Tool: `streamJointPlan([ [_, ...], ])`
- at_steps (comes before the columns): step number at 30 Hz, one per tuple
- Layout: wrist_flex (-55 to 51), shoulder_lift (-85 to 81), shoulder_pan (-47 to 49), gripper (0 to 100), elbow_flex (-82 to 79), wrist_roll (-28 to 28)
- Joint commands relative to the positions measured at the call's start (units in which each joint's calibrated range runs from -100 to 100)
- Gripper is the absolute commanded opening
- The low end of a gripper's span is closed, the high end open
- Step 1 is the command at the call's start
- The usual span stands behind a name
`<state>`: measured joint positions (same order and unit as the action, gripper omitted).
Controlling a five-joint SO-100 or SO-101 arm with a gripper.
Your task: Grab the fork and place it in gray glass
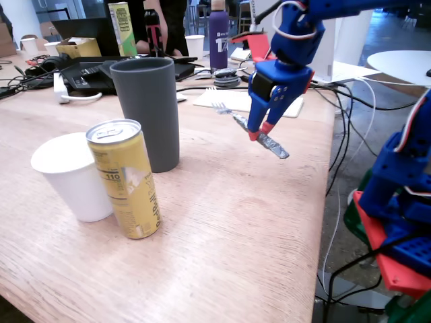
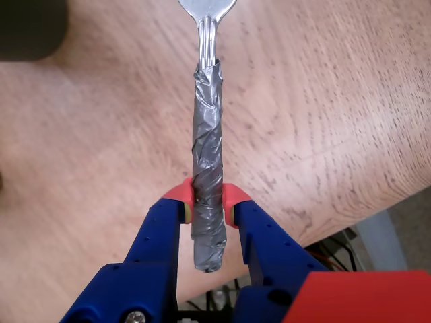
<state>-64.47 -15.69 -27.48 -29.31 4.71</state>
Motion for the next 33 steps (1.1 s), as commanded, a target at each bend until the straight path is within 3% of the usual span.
streamJointPlan([
  [1, 0.6, -7.8, 5.1, 0, -1.5, -0.1],
  [11, 0.9, -9.0, 5.8, 0, -0.9, -0.2],
  [18, 1.8, -13.0, 4.0, 0, -0.9, -7.2],
  [33, 33.5, -18.5, 6.0, 0, -2.0, -7.3],
])
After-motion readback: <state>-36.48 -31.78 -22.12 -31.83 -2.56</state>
